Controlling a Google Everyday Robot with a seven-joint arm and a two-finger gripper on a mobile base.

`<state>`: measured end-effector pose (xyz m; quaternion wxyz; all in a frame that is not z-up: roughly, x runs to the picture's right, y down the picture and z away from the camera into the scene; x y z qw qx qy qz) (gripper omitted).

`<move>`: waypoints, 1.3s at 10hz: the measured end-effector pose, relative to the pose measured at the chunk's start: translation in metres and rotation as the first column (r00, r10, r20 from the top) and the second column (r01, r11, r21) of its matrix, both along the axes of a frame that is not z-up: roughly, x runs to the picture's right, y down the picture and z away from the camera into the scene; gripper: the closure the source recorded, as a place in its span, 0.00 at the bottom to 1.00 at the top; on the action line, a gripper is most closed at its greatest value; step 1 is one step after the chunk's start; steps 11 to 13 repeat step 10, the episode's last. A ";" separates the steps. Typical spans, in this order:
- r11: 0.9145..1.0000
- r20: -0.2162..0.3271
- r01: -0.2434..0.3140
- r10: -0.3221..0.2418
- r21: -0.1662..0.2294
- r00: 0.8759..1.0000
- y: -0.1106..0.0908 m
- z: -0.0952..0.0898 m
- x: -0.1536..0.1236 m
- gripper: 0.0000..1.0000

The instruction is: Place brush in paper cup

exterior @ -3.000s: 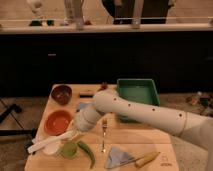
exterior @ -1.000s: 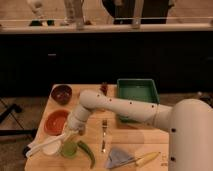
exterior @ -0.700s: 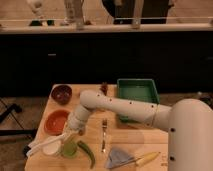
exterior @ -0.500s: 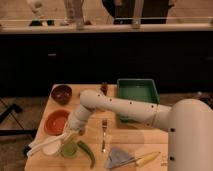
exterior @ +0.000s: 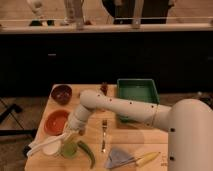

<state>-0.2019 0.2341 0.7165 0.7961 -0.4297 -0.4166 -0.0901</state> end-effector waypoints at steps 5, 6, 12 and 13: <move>1.000 0.000 0.000 0.000 0.000 1.000 0.000 0.000 0.000 0.20; 1.000 0.000 0.000 0.000 0.000 1.000 0.000 0.000 0.000 0.20; 1.000 0.001 0.000 0.000 0.001 1.000 0.000 0.000 0.000 0.20; 1.000 0.001 0.000 0.000 0.001 1.000 0.000 0.000 0.000 0.20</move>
